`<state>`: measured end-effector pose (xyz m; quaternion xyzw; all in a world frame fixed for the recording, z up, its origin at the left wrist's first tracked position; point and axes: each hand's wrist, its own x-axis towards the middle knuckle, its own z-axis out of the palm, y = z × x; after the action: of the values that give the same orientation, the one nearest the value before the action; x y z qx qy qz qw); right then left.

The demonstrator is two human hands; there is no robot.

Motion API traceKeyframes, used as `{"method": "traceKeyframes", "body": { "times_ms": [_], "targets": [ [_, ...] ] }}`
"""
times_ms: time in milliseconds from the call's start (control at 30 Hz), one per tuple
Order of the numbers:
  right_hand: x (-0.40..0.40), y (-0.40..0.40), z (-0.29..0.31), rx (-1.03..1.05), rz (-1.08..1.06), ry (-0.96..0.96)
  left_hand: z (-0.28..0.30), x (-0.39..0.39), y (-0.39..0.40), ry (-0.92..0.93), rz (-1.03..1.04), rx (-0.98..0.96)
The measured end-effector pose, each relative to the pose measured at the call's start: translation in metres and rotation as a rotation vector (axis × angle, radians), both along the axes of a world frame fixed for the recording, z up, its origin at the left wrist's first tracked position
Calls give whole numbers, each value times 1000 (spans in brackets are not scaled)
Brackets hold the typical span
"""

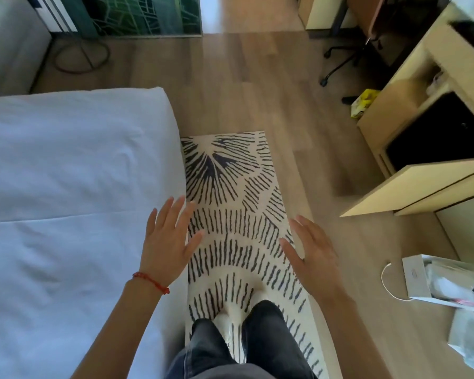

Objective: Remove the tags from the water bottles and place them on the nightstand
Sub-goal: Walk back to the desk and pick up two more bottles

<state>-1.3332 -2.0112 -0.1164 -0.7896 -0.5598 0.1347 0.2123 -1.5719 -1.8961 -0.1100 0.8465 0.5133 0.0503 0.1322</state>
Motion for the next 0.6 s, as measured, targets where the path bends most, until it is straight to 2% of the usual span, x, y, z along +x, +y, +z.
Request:
{"method": "traceKeyframes", "body": {
  "times_ms": [200,400,600],
  "targets": [
    [80,91,-16,-38,-4,-10,-15,79,75,14,7,-48],
    [159,198,-6,-75,42,-19,-5,152,172,-6,42,-42],
    [192,303,-3,-55,105,-16,-8,186,259,7,71,-58]
  ]
}}
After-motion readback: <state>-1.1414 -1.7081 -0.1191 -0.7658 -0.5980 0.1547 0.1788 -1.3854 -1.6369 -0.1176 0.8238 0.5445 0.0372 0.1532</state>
